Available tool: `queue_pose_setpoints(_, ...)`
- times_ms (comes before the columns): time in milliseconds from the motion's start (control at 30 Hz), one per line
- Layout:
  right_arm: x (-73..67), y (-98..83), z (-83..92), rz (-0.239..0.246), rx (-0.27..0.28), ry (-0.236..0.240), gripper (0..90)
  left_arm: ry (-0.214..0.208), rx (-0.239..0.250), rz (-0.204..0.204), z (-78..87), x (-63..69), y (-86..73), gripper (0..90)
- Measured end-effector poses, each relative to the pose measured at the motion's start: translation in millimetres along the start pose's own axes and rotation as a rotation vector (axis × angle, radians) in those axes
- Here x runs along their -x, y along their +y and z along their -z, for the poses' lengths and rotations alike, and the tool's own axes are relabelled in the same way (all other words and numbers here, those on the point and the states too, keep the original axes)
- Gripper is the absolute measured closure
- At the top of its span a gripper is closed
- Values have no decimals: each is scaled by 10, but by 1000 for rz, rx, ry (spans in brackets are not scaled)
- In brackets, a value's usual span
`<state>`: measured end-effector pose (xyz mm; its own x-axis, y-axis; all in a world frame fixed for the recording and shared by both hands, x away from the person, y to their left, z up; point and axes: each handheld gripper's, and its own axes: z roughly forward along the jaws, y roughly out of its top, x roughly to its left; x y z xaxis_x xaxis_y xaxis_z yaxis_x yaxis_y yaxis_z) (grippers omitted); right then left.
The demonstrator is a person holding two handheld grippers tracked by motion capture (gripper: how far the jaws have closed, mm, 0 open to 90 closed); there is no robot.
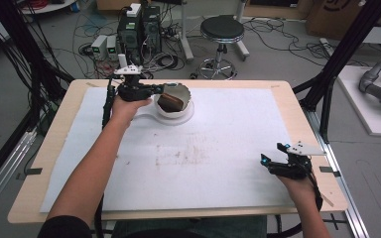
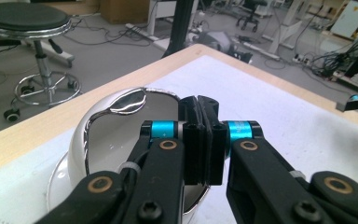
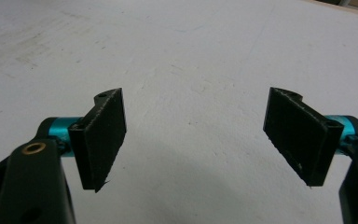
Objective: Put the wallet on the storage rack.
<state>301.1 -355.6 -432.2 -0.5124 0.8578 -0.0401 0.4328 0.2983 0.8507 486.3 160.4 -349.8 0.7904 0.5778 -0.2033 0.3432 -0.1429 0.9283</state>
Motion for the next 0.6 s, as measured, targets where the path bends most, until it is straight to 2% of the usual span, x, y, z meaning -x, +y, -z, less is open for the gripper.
queue_pose_setpoints(67, 8, -2, 1, 2, 2, -2, 213, 16, 0, 16, -5, 5, 2, 725)
queue_pose_setpoints(100, 10, -2, 2, 1, 3, -1, 213, 16, 0, 16, -5, 5, 2, 705)
queue_pose_setpoints(133, 11, -2, 1, 1, 4, 0, 213, 12, -10, 4, -5, 14, 3, 705)
queue_pose_setpoints(400, -8, 15, 0, 6, 6, 3, 213, 5, -14, 1, 10, 86, 32, 608)
queue_pose_setpoints(600, -15, 30, -8, 11, 13, 7, 213, -4, -11, -18, 100, 195, 1, 520)
